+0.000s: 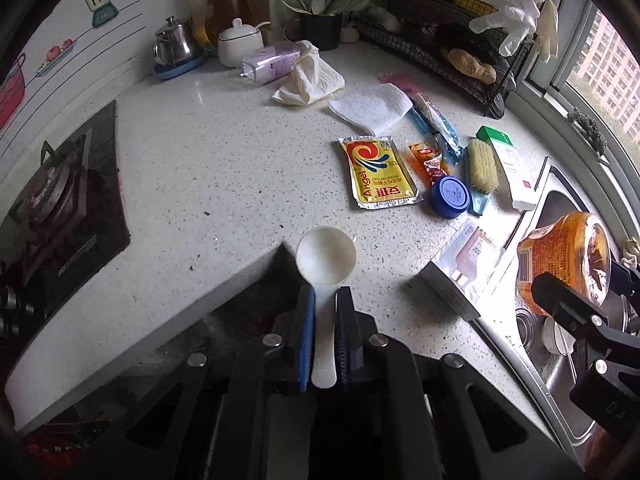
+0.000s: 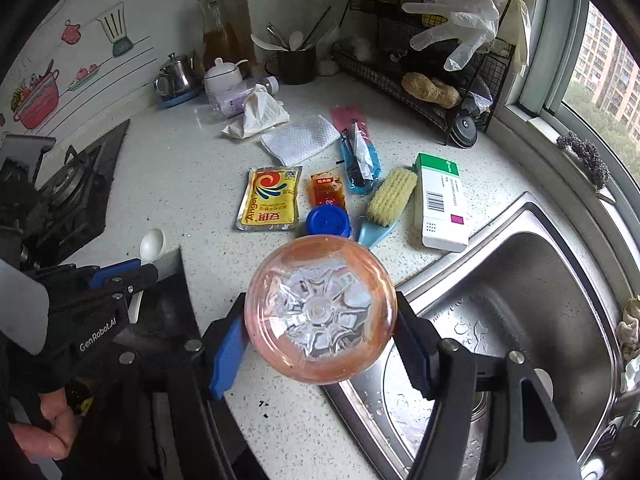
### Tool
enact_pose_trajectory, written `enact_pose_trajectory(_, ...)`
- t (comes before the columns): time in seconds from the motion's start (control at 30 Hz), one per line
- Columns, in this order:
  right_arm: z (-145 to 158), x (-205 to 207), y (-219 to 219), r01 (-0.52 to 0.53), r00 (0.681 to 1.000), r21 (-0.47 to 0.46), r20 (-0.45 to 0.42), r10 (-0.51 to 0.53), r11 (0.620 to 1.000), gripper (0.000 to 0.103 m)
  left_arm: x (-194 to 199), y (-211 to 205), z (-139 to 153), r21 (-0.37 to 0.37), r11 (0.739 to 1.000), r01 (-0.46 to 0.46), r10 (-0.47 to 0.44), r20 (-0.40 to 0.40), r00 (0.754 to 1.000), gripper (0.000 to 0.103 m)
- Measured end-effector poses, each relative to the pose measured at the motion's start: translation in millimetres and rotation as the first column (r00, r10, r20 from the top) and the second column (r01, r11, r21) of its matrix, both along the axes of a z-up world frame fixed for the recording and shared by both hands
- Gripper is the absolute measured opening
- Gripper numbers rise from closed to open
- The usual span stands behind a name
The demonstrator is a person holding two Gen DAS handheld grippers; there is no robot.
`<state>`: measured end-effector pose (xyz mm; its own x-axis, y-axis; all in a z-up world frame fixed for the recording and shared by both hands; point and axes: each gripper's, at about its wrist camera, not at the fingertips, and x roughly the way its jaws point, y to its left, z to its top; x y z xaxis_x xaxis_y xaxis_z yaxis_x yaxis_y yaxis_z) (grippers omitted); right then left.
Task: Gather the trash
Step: 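Lower the cup and spoon into the red bin and open both tools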
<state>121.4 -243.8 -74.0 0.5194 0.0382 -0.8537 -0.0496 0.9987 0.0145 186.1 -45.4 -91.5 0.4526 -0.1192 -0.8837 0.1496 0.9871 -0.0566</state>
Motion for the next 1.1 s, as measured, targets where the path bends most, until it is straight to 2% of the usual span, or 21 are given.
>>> enact_pose_trajectory(0.13, 13.8, -16.4, 21.1, -0.078, 0.997, 0.020, 0.017, 0.077, 0.997, 0.065, -31.3, 17.6, 11.6, -0.009, 0.998, -0.058, 0.058, 0.009, 0.998, 0.010)
enact_pose_trajectory(0.3, 16.9, -31.7, 53.9, -0.164, 0.986, 0.056, 0.020, 0.163, 0.985, 0.065, -61.8, 49.8, 11.4, -0.034, 0.992, -0.122, 0.122, -0.007, 0.992, 0.010)
enact_pose_trajectory(0.43, 8.7, -40.4, 79.9, -0.215, 0.977, 0.079, 0.020, 0.214, 0.974, 0.065, -78.8, 77.0, 3.1, -0.028, 0.987, -0.158, 0.158, -0.019, 0.987, 0.010)
enact_pose_trajectory(0.6, -20.4, -44.5, 104.9, -0.226, 0.972, 0.101, -0.036, 0.231, 0.969, 0.065, -93.0, 103.8, -24.4, 0.003, 0.987, -0.159, 0.158, -0.062, 0.985, 0.010)
enact_pose_trajectory(0.7, -42.2, -51.5, 120.6, -0.224, 0.970, 0.090, -0.072, 0.230, 0.971, 0.065, -98.8, 119.4, -49.5, 0.012, 0.990, -0.139, 0.140, -0.095, 0.986, 0.010)
enact_pose_trajectory(0.83, -78.7, -63.3, 141.5, -0.228, 0.966, 0.079, -0.104, 0.235, 0.971, 0.065, -104.0, 139.3, -93.5, -0.015, 0.993, -0.116, 0.114, -0.127, 0.985, 0.010)
enact_pose_trajectory(1.1, -202.9, -80.4, 154.6, -0.155, 0.968, 0.067, -0.189, 0.165, 0.986, 0.065, -97.0, 150.4, -226.3, -0.022, 1.000, 0.002, -0.006, -0.199, 0.980, 0.010)
